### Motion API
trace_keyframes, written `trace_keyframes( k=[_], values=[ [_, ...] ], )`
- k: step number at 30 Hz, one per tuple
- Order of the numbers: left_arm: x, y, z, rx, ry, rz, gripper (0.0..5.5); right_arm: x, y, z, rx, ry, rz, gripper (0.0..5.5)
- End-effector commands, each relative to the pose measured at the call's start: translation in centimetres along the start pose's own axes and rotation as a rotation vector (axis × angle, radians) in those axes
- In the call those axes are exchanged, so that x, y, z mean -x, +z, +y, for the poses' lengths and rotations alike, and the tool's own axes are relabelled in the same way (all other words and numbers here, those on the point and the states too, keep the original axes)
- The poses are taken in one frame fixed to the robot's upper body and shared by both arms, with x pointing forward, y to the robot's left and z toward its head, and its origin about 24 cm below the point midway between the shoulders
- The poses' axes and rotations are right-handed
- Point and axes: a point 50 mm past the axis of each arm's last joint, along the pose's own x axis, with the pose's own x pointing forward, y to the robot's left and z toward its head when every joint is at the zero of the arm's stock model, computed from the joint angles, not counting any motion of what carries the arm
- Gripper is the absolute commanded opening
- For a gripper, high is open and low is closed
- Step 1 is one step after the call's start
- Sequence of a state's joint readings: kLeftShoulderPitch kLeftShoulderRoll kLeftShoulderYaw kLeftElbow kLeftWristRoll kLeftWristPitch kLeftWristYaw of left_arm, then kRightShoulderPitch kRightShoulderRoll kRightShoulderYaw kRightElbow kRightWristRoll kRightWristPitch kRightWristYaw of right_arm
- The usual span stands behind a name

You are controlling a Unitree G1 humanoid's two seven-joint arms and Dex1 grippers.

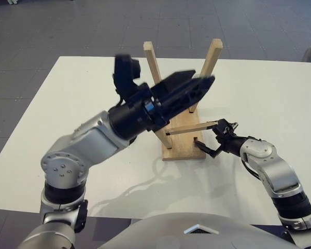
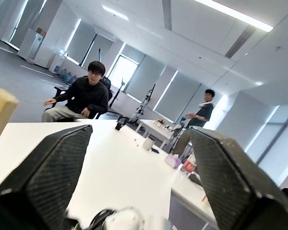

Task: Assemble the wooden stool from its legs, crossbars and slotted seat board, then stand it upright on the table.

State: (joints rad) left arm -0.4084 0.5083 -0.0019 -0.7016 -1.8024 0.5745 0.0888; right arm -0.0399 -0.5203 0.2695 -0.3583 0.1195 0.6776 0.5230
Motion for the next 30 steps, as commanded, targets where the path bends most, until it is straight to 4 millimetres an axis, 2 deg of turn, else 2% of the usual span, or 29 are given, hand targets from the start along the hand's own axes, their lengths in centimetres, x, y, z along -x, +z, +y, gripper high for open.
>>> trace_keyframes(
  k=[1,3,4,6,7,8,11,13,15,17,20,23,26,30],
  values=[
    [-1.1,6.1,-4.1,-0.088,-0.181,-0.207,3.75,-0.1,-2.4,0.6,-0.035,0.012,0.123,5.39],
    [-0.5,8.4,-4.4,-0.176,-0.112,-0.269,3.75,-0.2,-2.3,0.6,-0.036,0.010,0.120,5.39],
    [0.4,9.0,-3.3,-0.253,0.030,-0.267,3.75,-0.2,-2.2,0.6,-0.037,0.009,0.117,5.39],
    [4.0,8.8,2.5,-0.463,0.633,-0.202,3.75,-0.1,-2.0,0.5,-0.040,0.002,0.102,5.39],
    [6.0,7.9,4.4,-0.511,0.832,-0.160,3.75,-0.1,-1.8,0.4,-0.044,-0.004,0.093,5.39],
    [7.5,6.3,5.6,-0.543,0.954,-0.075,3.75,0.0,-1.5,0.2,-0.047,-0.013,0.081,5.39],
    [10.1,0.6,7.3,-0.489,1.002,0.198,3.75,0.1,-0.3,-0.7,-0.068,-0.055,0.026,5.39],
    [12.0,-3.1,8.6,-0.419,1.030,0.355,4.07,0.1,1.1,-1.4,-0.128,-0.072,-0.046,5.39],
    [13.6,-5.2,10.1,-0.380,1.080,0.424,4.46,0.2,2.3,-1.9,-0.205,-0.066,-0.110,5.39],
    [14.7,-6.0,11.3,-0.401,1.125,0.463,4.80,0.5,2.9,-2.3,-0.273,-0.061,-0.150,5.39],
    [15.9,-6.6,12.7,-0.431,1.144,0.504,4.80,0.9,3.5,-2.5,-0.358,-0.042,-0.193,5.39],
    [16.1,-7.4,13.5,-0.423,1.102,0.551,4.80,1.1,3.4,-3.3,-0.388,-0.083,-0.200,5.39],
    [16.1,-8.6,14.3,-0.398,1.063,0.586,4.80,1.3,3.5,-4.9,-0.415,-0.191,-0.214,5.39],
    [16.6,-9.2,15.0,-0.407,1.051,0.634,4.80,1.5,3.5,-6.1,-0.456,-0.282,-0.232,5.39]
  ],
)
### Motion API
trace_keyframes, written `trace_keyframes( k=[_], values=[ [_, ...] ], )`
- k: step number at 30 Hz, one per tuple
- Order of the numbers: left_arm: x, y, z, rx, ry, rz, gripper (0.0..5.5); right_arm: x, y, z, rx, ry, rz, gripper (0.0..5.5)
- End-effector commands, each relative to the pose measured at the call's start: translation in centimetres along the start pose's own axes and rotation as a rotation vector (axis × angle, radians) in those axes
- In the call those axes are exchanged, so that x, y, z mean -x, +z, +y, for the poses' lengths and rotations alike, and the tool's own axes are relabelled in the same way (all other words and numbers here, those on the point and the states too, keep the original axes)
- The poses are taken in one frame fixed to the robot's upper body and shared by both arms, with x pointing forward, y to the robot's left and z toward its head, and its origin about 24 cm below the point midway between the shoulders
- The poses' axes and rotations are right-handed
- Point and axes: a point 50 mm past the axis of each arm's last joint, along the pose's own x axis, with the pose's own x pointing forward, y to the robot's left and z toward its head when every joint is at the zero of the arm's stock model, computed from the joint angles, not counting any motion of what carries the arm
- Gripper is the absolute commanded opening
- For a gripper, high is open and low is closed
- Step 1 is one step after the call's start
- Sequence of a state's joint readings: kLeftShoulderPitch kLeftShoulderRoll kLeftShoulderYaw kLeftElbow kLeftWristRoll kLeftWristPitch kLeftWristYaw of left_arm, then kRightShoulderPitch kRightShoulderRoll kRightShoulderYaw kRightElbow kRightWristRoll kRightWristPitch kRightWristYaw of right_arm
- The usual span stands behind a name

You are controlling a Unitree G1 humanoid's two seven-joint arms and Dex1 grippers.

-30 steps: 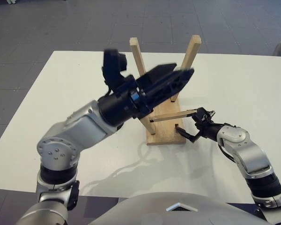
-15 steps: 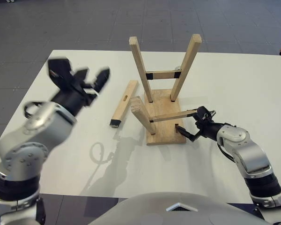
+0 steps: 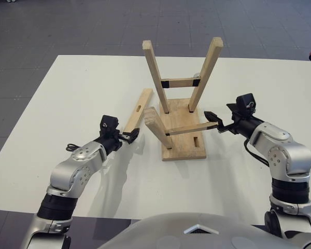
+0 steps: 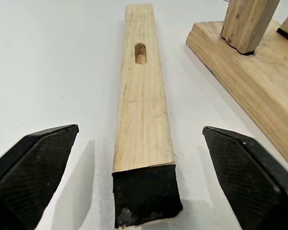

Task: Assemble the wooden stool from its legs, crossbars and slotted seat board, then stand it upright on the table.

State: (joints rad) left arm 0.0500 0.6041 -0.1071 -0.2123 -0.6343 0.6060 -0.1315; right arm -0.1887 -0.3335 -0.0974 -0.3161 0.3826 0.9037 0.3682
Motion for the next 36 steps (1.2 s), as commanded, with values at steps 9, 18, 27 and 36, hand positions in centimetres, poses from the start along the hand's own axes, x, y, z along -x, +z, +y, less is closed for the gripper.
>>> trace_keyframes(
  k=[9,18,27,36],
  values=[
    [-1.8,-3.2,1.1,-0.124,-0.022,0.157,4.05,0.3,3.6,-3.7,-0.120,-0.263,-0.189,5.39],
    [-0.8,-7.9,1.7,-0.162,-0.011,0.302,2.48,1.7,10.6,-3.2,-0.076,-0.265,-0.402,5.39],
    [1.3,-3.3,7.5,-0.125,0.239,0.113,2.08,2.4,15.3,-4.1,-0.029,-0.261,-0.529,5.39],
    [9.6,21.6,0.5,-0.025,-0.397,-0.843,2.07,2.3,20.6,2.5,-0.365,0.796,-0.530,5.39]
  ],
)
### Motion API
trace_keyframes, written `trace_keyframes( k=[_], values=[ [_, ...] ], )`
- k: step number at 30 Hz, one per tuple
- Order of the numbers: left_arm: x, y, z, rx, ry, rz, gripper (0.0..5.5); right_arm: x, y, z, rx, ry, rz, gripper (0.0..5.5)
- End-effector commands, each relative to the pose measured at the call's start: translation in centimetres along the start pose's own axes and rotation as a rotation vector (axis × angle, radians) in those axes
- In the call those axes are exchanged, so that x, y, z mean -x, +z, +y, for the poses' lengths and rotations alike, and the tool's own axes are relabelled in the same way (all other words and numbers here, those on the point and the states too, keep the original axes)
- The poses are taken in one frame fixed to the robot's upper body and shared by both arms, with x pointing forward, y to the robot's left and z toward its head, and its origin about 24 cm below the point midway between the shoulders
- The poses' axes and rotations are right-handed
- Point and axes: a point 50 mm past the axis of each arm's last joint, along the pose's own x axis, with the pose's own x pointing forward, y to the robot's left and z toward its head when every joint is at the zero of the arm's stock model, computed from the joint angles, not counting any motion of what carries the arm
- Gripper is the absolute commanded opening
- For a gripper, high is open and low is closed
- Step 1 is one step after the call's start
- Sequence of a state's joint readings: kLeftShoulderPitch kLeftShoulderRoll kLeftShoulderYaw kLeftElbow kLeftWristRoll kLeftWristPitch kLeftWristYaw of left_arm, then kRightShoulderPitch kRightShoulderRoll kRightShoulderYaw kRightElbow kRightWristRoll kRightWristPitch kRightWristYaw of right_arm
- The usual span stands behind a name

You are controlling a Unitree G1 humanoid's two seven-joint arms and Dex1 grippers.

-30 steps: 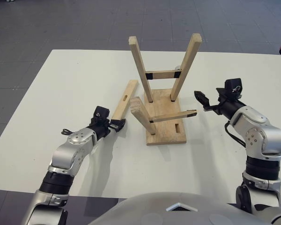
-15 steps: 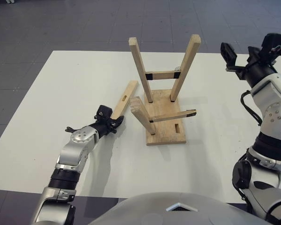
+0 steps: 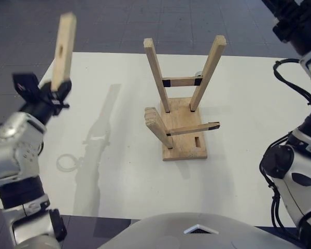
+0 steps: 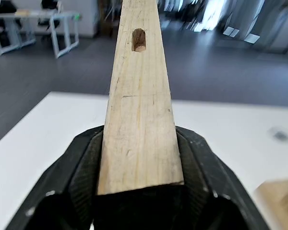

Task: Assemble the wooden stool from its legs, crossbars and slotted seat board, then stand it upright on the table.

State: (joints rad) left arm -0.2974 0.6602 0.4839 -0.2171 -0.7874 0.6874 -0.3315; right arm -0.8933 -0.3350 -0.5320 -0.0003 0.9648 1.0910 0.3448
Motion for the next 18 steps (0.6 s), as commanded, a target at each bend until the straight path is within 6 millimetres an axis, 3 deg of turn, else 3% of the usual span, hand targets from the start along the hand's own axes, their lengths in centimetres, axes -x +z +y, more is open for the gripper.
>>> trace_keyframes(
  k=[1,4,7,12,18],
  values=[
    [-1.8,6.1,-8.5,0.129,-0.569,-0.206,2.07,-2.4,0.4,3.3,-0.174,0.347,0.079,5.39],
    [-2.2,5.8,-13.0,0.181,-0.872,-0.148,2.07,-3.6,-0.1,4.9,-0.249,0.512,0.162,5.39],
    [-2.0,5.4,-15.0,0.202,-1.020,-0.098,2.07,-3.8,-0.1,5.9,-0.279,0.625,0.204,5.39],
    [-2.7,4.9,-15.6,0.207,-1.046,-0.065,2.07,-4.0,-0.1,6.5,-0.281,0.706,0.230,5.39],
    [-2.3,4.6,-15.6,0.259,-1.100,-0.035,2.07,-3.6,-0.4,5.8,-0.248,0.723,0.258,4.12]
  ],
)
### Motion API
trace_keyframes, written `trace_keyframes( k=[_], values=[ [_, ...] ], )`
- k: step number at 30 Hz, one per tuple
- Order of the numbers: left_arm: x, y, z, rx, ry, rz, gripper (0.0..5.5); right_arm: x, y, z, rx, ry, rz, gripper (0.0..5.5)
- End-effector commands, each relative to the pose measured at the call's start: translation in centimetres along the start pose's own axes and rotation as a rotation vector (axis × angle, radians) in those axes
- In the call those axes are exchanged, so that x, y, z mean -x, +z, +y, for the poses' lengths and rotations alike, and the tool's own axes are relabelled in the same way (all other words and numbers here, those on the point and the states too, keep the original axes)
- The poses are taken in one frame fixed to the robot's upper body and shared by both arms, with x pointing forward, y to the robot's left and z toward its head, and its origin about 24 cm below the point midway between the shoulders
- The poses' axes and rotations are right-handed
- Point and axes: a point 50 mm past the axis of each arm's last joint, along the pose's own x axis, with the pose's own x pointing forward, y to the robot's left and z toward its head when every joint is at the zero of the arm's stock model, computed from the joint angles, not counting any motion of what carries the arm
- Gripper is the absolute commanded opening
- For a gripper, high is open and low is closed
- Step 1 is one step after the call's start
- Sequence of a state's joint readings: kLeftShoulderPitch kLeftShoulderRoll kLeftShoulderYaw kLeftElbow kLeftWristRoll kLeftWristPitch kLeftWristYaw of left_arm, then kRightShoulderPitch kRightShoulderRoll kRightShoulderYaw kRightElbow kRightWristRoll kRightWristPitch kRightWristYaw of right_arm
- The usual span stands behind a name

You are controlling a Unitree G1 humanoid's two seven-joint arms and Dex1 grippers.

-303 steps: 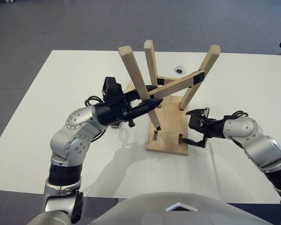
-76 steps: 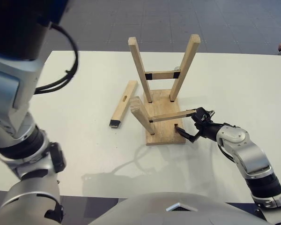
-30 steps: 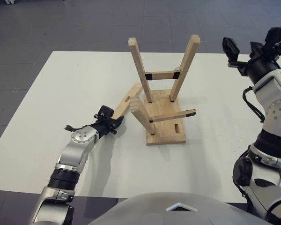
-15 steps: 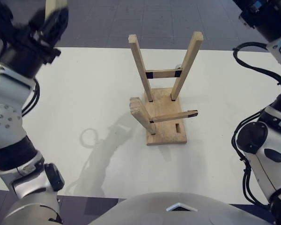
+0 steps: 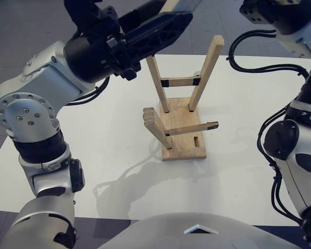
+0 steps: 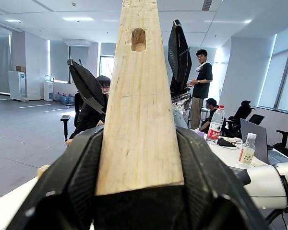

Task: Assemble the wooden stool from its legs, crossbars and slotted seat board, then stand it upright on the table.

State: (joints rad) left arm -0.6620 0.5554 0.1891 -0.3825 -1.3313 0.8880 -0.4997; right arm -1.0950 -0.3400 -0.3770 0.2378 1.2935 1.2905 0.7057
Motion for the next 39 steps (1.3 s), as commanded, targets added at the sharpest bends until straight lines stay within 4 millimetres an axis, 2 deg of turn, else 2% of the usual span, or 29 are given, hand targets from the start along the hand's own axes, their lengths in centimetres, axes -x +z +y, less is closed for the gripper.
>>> trace_keyframes(
  k=[1,9,16,17,23,27,32,35,39],
  values=[
    [0.1,-0.1,-0.4,0.043,-0.057,0.011,2.07,0.4,0.3,0.0,0.044,-0.017,0.033,3.87],
    [0.7,-1.1,-0.3,0.115,-0.103,0.049,2.06,-0.1,0.2,0.2,0.057,0.037,0.092,2.32],
    [0.7,-1.3,0.2,0.160,-0.094,0.020,2.06,-0.4,0.6,0.5,0.057,0.074,0.080,2.26],
    [0.6,-1.2,0.1,0.164,-0.104,0.018,2.43,-0.4,0.6,0.5,0.060,0.071,0.079,2.26],
    [1.2,0.2,-0.8,0.125,-0.137,-0.013,3.44,-0.1,1.0,0.2,0.091,0.028,0.062,2.04],
    [2.7,1.5,-0.6,0.055,-0.065,-0.033,4.01,0.6,1.5,-0.1,0.126,-0.018,0.054,2.04],
    [4.6,2.1,-0.7,-0.039,0.031,0.032,4.01,2.2,3.3,-0.1,0.210,-0.117,0.042,2.04],
    [6.4,0.7,-1.1,-0.099,0.143,0.181,4.01,3.7,4.2,0.1,0.263,-0.191,0.070,2.04],
    [10.1,-2.2,-1.9,-0.088,0.317,0.392,4.01,5.5,4.5,0.7,0.292,-0.267,0.093,2.04]
  ],
)
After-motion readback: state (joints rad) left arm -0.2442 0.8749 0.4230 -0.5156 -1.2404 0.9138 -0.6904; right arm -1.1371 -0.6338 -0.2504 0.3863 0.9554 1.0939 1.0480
